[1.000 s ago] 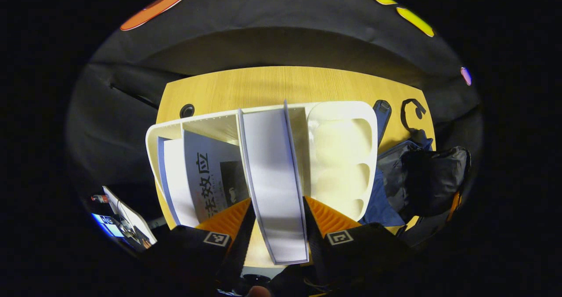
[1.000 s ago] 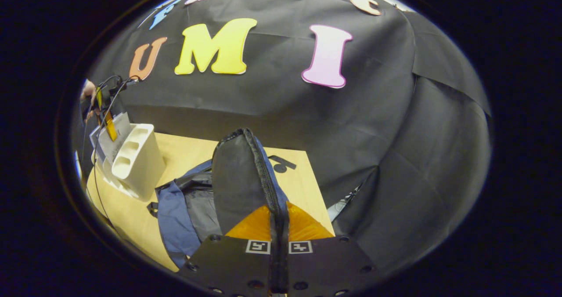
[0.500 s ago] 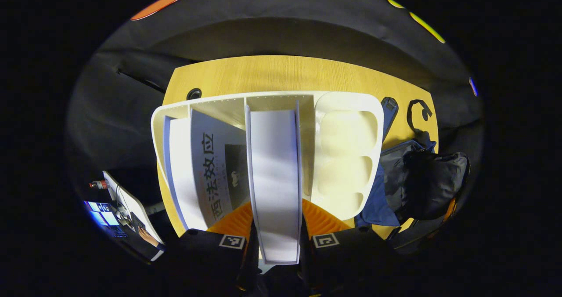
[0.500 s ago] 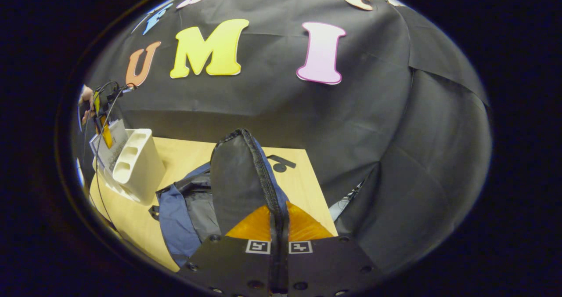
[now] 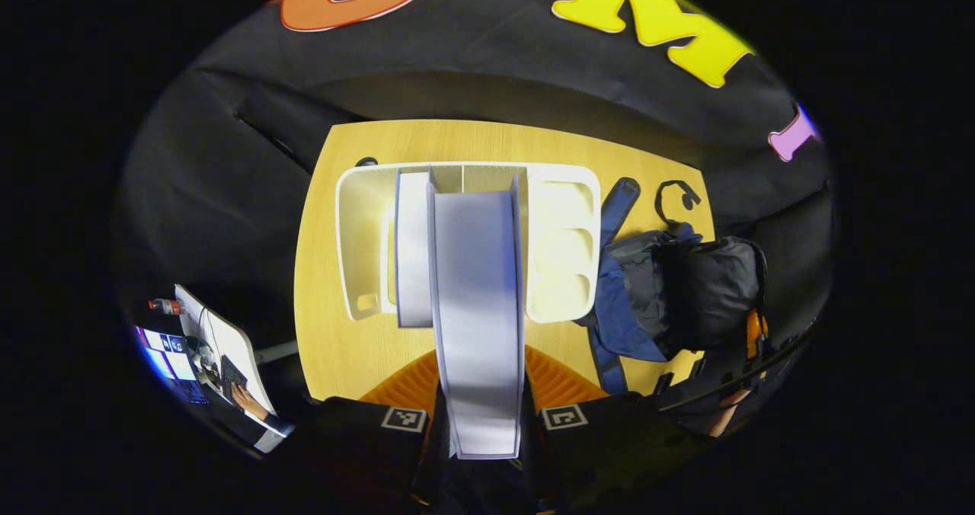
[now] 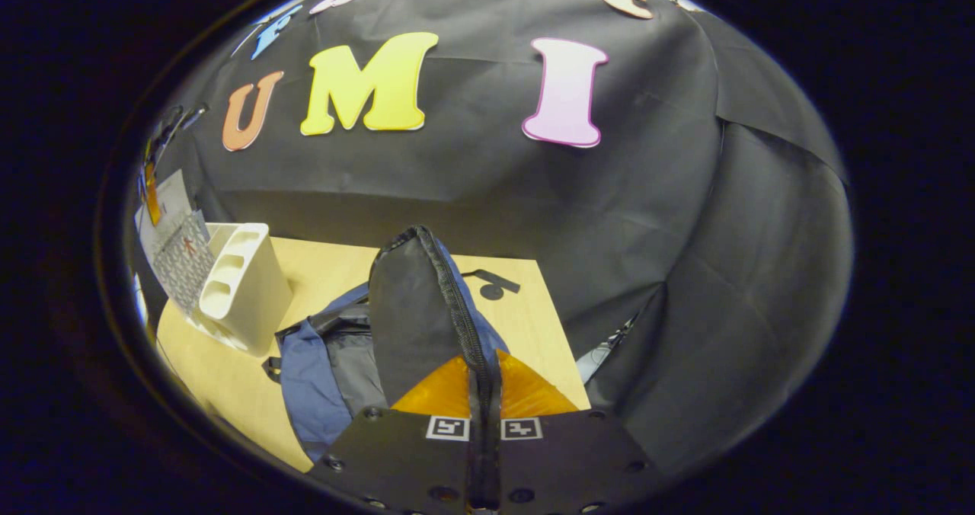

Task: Open the schoolbag, grab two books from the bookshelf and put them into the schoolbag.

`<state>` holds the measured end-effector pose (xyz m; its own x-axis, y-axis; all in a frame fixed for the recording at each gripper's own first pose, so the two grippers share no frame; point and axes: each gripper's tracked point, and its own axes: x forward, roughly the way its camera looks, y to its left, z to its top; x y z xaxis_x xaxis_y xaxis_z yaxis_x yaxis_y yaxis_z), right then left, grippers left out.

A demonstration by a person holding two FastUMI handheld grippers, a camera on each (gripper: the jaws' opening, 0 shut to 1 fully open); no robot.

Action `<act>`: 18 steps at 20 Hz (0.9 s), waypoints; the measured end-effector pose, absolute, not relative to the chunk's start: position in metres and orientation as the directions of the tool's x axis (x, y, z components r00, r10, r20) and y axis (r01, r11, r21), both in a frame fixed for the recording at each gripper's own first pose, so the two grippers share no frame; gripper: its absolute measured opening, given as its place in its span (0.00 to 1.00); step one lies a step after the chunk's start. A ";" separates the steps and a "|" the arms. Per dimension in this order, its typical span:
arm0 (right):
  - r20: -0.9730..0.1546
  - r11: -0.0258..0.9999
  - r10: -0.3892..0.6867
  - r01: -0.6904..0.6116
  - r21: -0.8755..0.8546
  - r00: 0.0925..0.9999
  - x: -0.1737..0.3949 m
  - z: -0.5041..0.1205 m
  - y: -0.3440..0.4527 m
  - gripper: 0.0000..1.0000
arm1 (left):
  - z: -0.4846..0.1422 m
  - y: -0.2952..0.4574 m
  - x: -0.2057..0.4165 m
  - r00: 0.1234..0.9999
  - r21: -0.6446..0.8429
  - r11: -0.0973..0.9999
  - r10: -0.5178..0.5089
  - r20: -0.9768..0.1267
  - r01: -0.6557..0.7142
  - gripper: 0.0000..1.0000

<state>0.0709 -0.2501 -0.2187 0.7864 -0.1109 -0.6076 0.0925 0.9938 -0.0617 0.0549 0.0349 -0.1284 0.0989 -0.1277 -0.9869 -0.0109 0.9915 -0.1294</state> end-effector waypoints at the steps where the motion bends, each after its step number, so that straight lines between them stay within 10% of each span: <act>1: -0.609 0.994 -0.111 0.094 -0.059 0.786 0.070 -0.219 -0.249 0.00 | -0.117 0.036 0.049 0.115 -0.150 0.988 -0.147 -0.982 -0.019 0.41; 18: -0.633 0.995 -0.095 0.093 -0.037 0.768 0.064 -0.215 -0.242 0.00 | -0.130 -0.194 0.023 0.246 -0.692 0.722 -0.672 -0.699 0.005 0.41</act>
<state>0.0638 -0.2421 -0.2148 0.7683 -0.0950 -0.6329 0.0927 0.9950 -0.0369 0.0225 -0.1935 -0.1302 0.2457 -0.6718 -0.6987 0.0048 0.7217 -0.6922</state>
